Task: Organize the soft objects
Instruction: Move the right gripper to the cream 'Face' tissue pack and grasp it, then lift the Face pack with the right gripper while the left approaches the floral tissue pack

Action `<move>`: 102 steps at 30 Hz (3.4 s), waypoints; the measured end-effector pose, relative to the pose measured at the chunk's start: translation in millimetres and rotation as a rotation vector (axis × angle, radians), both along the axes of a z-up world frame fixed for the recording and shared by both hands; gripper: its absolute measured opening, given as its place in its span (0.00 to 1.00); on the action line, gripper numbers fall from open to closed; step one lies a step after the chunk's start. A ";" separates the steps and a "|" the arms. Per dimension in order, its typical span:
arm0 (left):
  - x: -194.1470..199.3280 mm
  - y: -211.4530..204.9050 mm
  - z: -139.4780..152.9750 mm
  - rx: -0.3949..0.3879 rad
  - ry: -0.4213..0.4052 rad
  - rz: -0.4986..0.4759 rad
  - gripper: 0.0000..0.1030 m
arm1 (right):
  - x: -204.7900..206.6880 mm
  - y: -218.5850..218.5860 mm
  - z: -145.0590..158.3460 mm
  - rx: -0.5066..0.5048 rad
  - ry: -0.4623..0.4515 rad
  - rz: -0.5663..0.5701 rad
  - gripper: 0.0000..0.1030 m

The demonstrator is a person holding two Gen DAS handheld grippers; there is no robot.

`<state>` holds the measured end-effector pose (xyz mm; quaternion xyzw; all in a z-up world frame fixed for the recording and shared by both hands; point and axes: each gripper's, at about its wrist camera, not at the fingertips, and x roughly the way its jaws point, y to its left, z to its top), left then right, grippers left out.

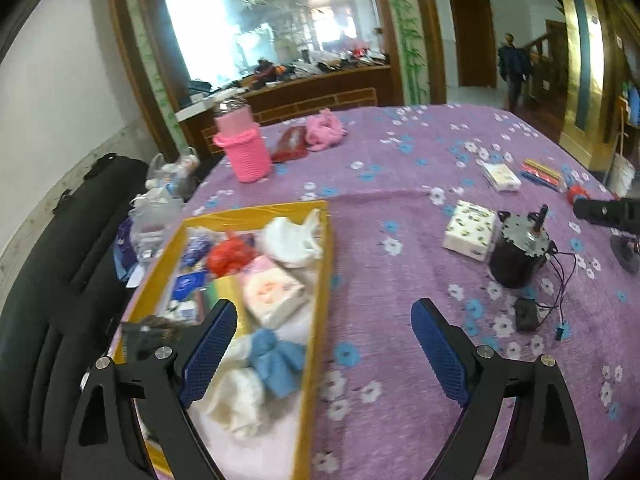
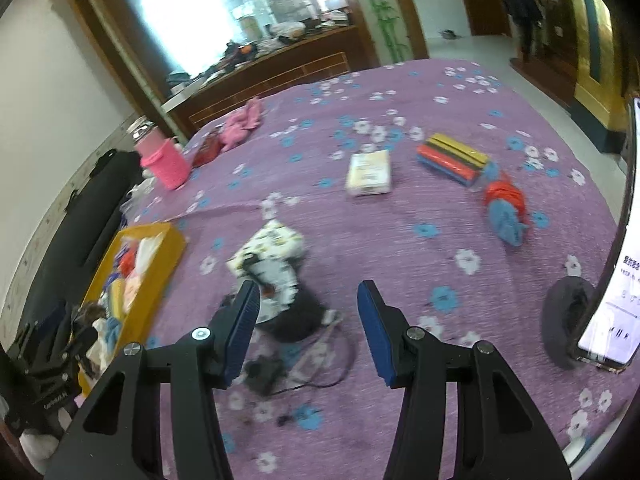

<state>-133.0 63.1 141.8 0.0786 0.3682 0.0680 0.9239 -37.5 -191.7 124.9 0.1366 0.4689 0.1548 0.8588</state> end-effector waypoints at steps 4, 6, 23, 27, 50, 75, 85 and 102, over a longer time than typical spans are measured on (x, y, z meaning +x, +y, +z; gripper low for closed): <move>21.5 -11.9 -5.9 -0.010 0.040 -0.036 0.87 | 10.3 -19.9 -6.8 0.007 0.014 -0.040 0.48; 32.8 -14.0 -8.2 -0.049 0.067 -0.056 0.87 | 18.2 -31.1 -8.9 0.012 0.022 -0.072 0.48; 86.1 22.7 -12.0 -0.353 0.104 -0.121 0.87 | 156.5 -19.2 -48.7 -0.130 0.192 -0.149 0.47; 106.2 21.0 -25.5 -0.360 0.161 -0.142 0.87 | 180.9 -4.1 -67.3 -0.178 0.251 -0.140 0.47; 233.7 -41.0 -90.2 -0.386 0.355 -0.238 0.87 | 100.4 -21.0 -58.4 -0.113 0.200 -0.060 0.20; 252.9 -39.8 -86.1 -0.302 0.244 -0.174 0.86 | 92.8 -44.0 -60.3 0.103 0.185 -0.058 0.21; 217.0 27.4 -58.2 -0.481 0.197 -0.109 0.86 | 118.5 30.0 -14.6 0.270 0.283 0.243 0.42; 181.0 70.4 -44.2 -0.580 0.168 -0.102 0.87 | 157.4 128.0 -53.9 0.176 0.557 0.429 0.47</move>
